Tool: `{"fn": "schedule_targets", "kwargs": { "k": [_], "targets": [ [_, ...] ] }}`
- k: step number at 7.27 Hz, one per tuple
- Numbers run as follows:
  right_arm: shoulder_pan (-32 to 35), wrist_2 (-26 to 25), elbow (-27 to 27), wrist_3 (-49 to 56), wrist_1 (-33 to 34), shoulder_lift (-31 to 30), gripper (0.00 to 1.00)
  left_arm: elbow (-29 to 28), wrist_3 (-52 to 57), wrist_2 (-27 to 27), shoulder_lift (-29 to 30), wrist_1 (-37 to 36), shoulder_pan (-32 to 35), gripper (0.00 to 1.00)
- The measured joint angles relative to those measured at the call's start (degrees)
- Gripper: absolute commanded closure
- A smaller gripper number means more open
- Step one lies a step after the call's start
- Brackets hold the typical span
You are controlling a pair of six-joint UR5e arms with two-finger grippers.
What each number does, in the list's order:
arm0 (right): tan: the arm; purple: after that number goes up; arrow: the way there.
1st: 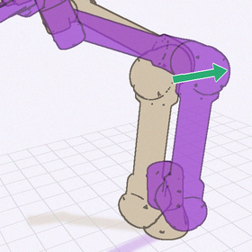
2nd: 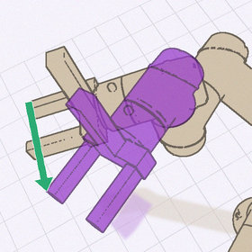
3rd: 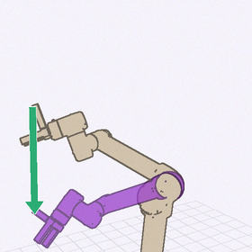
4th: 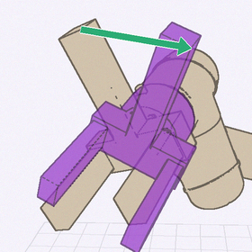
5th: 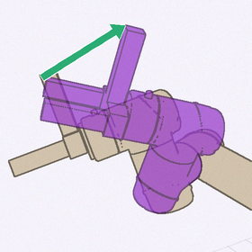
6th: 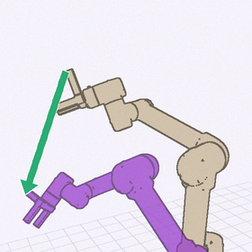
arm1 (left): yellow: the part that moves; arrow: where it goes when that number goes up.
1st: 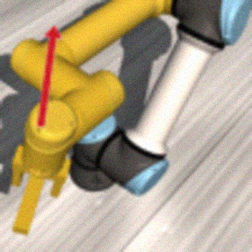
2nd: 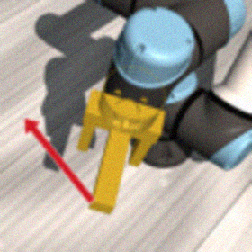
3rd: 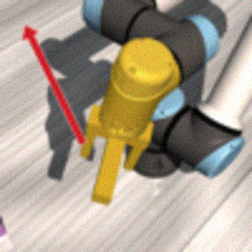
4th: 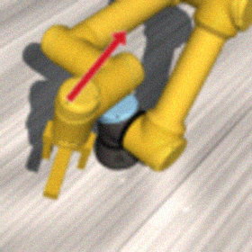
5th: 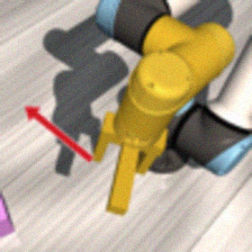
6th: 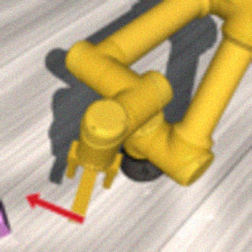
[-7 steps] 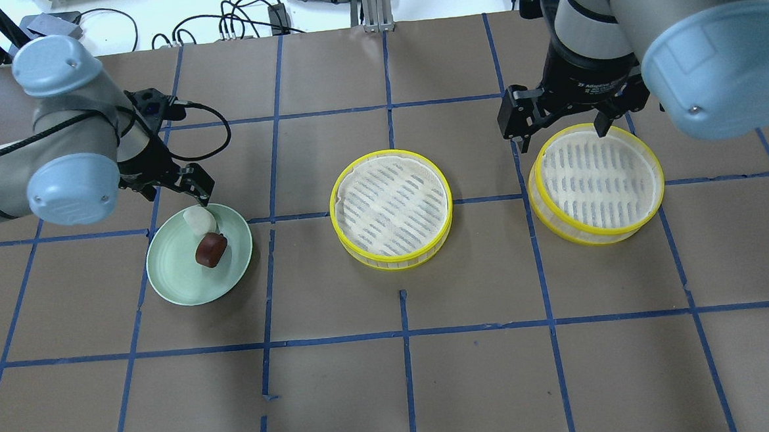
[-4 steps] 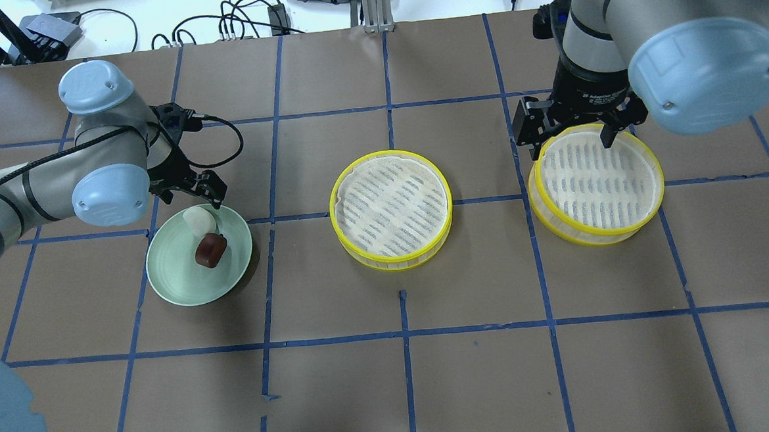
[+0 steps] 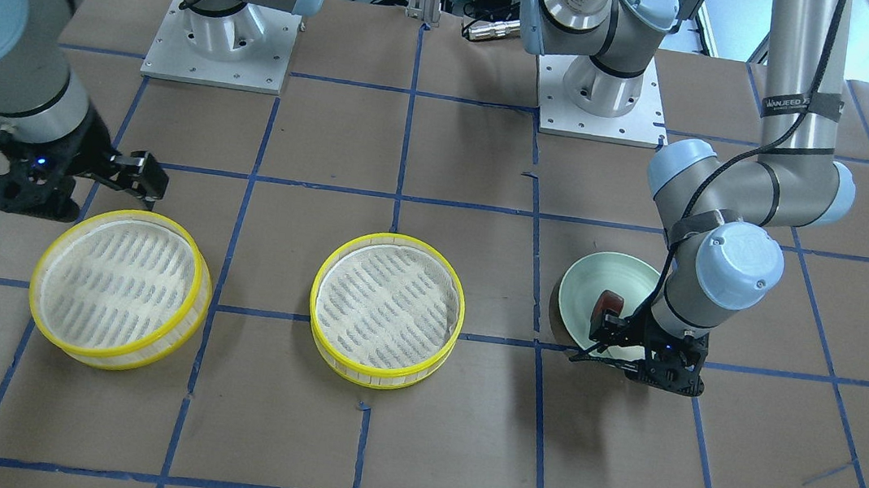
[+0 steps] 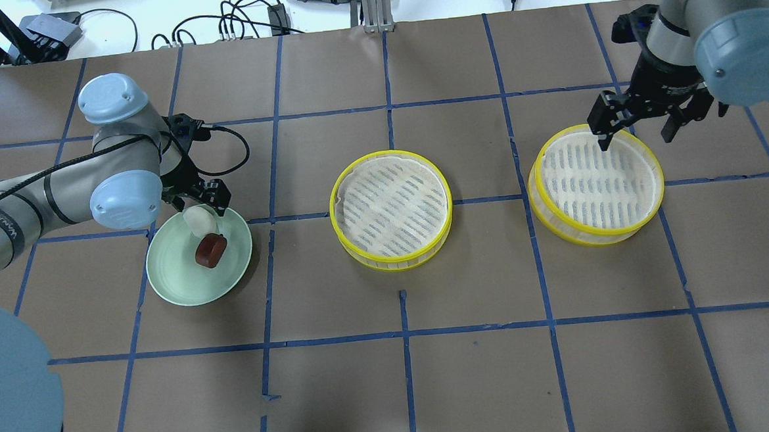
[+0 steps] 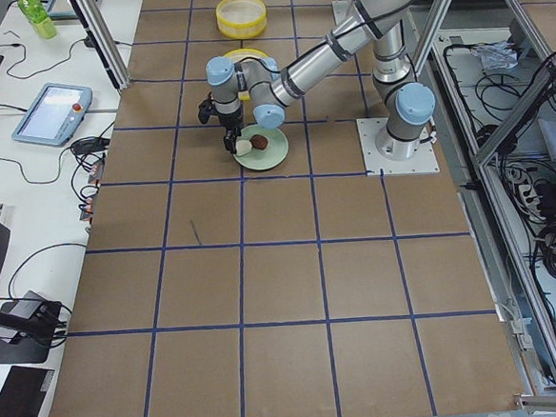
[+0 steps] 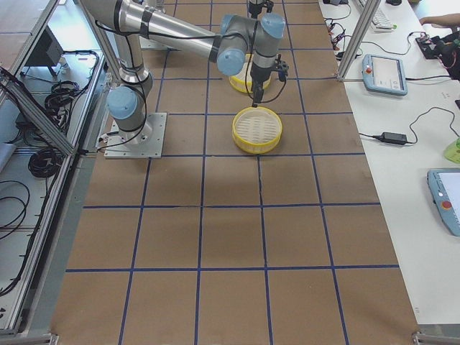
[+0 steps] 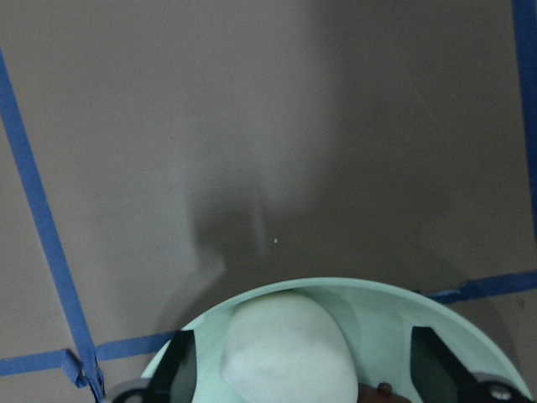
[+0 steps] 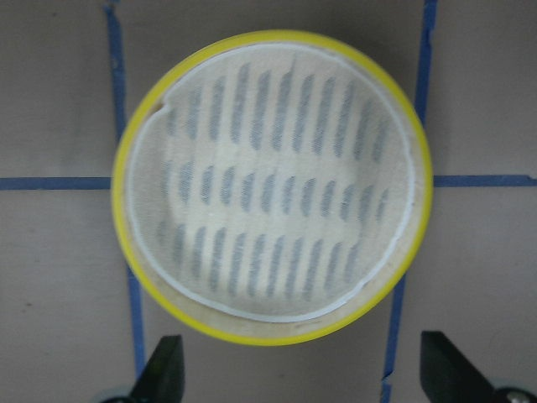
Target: Stack buns with steamer
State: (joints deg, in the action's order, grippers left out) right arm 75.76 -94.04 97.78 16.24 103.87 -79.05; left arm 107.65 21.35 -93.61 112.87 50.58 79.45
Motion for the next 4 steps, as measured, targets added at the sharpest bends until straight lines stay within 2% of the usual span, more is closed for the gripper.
{"fn": "schedule_targets", "kwargs": {
  "k": [3, 4],
  "targets": [
    [-7.4, 0.1, 3.7, 9.8, 15.6, 8.0, 0.01, 0.0, -1.0, -0.1, -0.4, -0.2, 0.0, 1.0],
    [-7.8, 0.2, 6.1, 10.3, 20.7, 9.7, 0.14, 0.0, -1.9, -0.1, -0.9, -0.3, 0.0, 0.99]
  ]
}}
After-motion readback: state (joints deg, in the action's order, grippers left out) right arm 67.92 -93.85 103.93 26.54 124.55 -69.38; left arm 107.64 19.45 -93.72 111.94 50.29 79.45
